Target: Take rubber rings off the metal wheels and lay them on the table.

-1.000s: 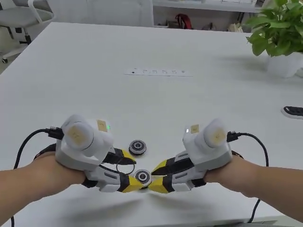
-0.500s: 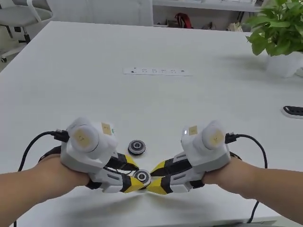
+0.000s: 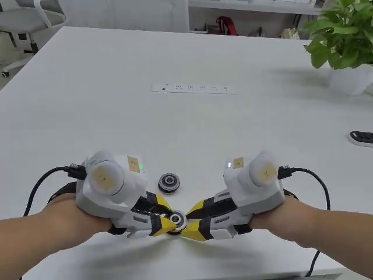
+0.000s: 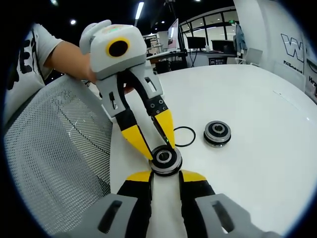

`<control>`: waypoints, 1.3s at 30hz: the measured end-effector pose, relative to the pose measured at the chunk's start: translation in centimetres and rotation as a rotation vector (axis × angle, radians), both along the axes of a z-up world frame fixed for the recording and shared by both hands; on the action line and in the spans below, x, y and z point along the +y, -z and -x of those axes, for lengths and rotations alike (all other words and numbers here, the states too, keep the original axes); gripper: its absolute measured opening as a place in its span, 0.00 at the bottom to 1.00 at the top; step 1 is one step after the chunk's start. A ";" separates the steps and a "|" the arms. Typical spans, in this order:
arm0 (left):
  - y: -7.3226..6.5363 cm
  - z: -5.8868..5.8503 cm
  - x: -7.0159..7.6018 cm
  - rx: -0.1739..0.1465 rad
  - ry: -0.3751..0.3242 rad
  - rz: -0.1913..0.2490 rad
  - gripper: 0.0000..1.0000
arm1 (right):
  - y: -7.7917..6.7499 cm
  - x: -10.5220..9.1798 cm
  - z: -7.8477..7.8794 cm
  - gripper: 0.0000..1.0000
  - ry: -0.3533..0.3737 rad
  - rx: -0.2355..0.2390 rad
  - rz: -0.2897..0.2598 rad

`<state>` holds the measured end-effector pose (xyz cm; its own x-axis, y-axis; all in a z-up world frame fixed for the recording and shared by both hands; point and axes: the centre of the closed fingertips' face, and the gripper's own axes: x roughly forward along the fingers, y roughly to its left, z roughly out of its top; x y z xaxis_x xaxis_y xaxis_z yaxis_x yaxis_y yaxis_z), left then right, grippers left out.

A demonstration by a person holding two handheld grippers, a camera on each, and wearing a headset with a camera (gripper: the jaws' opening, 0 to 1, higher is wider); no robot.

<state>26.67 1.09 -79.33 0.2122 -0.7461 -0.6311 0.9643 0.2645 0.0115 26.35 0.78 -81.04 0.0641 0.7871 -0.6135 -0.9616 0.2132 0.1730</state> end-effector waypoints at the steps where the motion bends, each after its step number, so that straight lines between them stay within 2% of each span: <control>1: 0.0 0.0 -0.1 0.000 0.004 0.001 0.16 | 0.0 0.0 0.0 0.17 0.001 0.000 -0.001; 6: 0.1 0.1 -0.3 0.003 0.001 0.004 0.15 | 0.0 0.1 0.0 0.17 0.003 -0.002 -0.003; 12: 0.1 0.1 -0.2 -0.013 0.000 -0.001 0.14 | -0.1 0.2 0.0 0.19 0.003 -0.007 -0.007; 21: 0.1 0.0 -0.3 -0.010 -0.017 0.013 0.14 | -0.3 0.5 0.0 0.21 -0.004 -0.027 -0.011; 39: 0.1 -0.1 -0.4 -0.014 -0.025 0.022 0.14 | -0.1 0.1 0.0 0.17 -0.001 -0.008 -0.019</control>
<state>26.77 0.69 -79.41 0.2396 -0.7543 -0.6112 0.9573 0.2885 0.0191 26.34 0.85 -80.89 0.0683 0.7983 -0.5983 -0.9633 0.2089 0.1688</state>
